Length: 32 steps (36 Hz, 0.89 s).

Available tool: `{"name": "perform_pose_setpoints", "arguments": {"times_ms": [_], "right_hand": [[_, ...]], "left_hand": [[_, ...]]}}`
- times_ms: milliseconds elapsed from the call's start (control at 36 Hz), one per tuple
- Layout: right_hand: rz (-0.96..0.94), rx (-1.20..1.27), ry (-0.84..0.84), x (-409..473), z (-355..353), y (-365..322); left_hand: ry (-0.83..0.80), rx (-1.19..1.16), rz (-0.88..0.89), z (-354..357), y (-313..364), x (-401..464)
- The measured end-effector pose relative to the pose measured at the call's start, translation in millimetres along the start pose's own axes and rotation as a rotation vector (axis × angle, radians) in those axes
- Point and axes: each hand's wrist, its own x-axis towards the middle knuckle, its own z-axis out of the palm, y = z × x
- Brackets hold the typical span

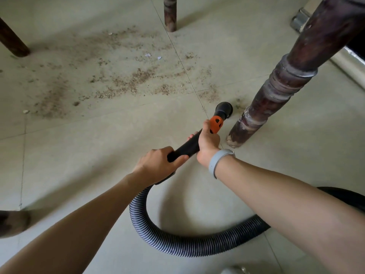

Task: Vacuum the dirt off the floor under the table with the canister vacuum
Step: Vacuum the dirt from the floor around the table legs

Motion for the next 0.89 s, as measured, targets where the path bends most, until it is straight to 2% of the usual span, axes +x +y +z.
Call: {"name": "perform_pose_setpoints", "arguments": {"times_ms": [167, 556, 889], "right_hand": [[0.081, 0.045, -0.053, -16, -6, 19], [0.087, -0.066, -0.158, -19, 18, 13], [-0.056, -0.256, -0.151, 11, 55, -8]], "left_hand": [[0.088, 0.097, 0.039, 12, -17, -31], [0.168, 0.018, -0.059, 16, -21, -30], [0.151, -0.249, -0.110, 5, -22, 10]]}}
